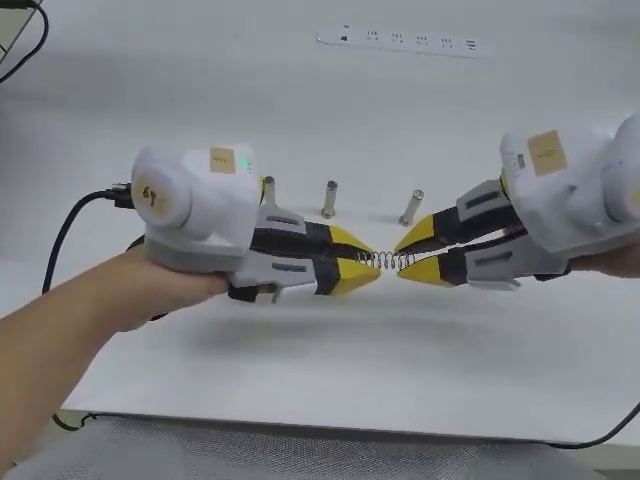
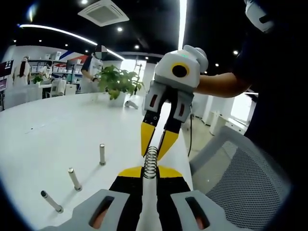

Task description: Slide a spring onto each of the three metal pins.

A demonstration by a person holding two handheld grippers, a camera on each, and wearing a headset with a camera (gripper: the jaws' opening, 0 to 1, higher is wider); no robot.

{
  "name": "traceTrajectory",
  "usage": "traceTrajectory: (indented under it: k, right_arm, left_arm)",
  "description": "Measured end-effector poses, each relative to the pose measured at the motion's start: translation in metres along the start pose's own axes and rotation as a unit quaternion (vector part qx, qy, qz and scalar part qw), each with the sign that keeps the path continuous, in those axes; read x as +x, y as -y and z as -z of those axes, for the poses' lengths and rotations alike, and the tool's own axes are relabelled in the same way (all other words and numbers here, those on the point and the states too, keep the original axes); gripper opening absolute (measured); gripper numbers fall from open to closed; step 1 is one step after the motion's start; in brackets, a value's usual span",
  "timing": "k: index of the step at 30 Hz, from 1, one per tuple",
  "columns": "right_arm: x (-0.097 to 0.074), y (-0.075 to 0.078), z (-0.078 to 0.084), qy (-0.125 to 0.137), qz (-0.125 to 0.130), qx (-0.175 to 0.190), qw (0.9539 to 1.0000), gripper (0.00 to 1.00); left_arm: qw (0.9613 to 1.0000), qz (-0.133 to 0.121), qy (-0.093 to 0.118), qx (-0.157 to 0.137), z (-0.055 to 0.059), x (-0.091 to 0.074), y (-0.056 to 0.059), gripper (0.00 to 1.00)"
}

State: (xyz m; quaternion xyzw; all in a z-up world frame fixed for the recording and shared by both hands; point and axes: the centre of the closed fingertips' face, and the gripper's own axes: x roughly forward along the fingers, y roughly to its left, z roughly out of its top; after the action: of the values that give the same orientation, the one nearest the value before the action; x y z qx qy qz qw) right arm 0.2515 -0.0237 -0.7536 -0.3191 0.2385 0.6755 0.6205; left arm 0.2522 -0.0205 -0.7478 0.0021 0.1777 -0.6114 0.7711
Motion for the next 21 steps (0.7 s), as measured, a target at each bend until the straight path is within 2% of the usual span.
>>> traceTrajectory:
  k: [7, 13, 18, 21]
  right_arm:
    - [-0.004, 0.001, -0.007, 0.001, -0.002, -0.010, 1.0000, 0.07]
    - [-0.005, -0.001, -0.015, 0.004, -0.006, -0.017, 0.9998, 0.07]
    - [-0.008, -0.001, -0.034, 0.040, -0.010, -0.001, 0.9992, 0.07]
    - [-0.005, -0.002, -0.036, 0.041, -0.010, -0.002, 0.9991, 0.07]
  left_arm:
    - [1.0000, -0.002, 0.001, -0.005, 0.001, -0.001, -0.003, 0.02]
    - [1.0000, 0.000, -0.010, 0.001, 0.006, -0.001, -0.001, 0.02]
    - [0.9998, -0.003, -0.013, 0.011, 0.008, 0.000, -0.001, 0.02]
    - [0.9998, -0.004, -0.016, 0.014, 0.008, 0.001, -0.002, 0.02]
